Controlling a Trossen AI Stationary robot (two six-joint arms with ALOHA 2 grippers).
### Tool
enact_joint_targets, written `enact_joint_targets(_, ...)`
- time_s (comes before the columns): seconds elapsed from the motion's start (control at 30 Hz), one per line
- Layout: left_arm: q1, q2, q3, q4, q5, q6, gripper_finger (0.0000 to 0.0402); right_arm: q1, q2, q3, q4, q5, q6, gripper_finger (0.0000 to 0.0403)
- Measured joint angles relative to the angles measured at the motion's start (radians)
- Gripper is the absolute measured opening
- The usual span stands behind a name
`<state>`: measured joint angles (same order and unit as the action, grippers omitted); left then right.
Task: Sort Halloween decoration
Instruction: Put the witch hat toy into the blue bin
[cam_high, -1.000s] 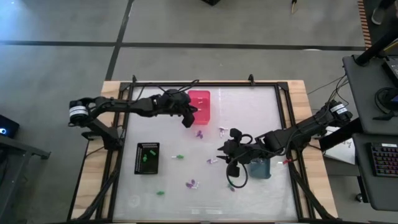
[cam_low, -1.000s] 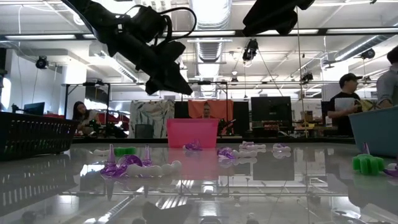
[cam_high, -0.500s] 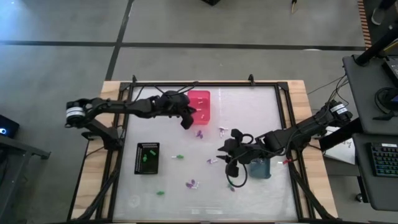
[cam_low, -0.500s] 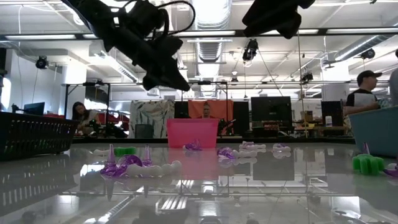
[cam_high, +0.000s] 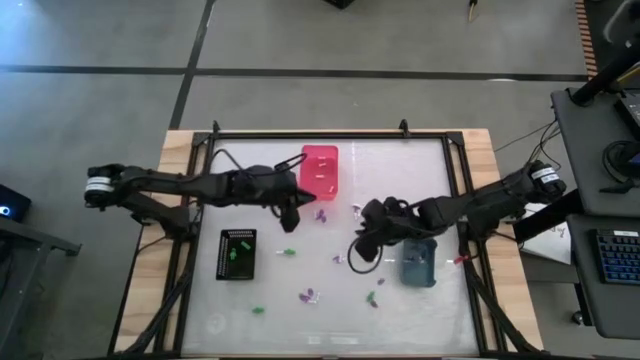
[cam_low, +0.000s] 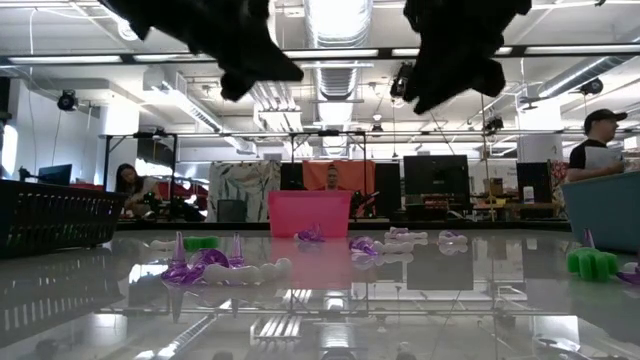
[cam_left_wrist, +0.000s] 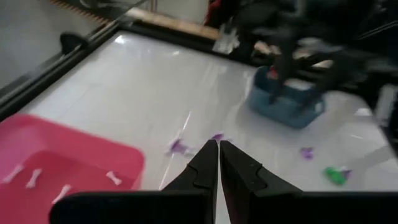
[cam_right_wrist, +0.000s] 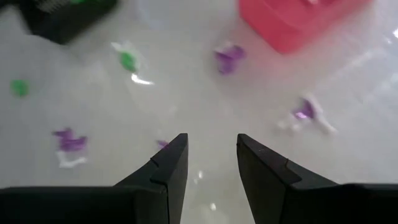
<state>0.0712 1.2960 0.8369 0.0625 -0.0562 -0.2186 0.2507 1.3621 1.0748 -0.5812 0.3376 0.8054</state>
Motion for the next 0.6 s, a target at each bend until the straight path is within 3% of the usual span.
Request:
enact_joint_targets(0.2, -0.079, -0.116, -0.021, -0.008, -0.023, 0.0, 0.0, -0.062, 0.0, 0.0, -0.079, -0.006, 0.033, 0.0127)
enact_joint_targets(0.43, -0.156, -0.271, -0.113, -0.008, -0.164, -0.034, 0.0, -0.114, 0.011, 0.0, -0.097, -0.033, 0.046, 0.0127)
enact_joint_targets(0.6, -0.174, -0.345, -0.191, -0.007, -0.193, -0.092, 0.0, -0.15, 0.07, 0.0, -0.113, -0.091, 0.044, 0.0127)
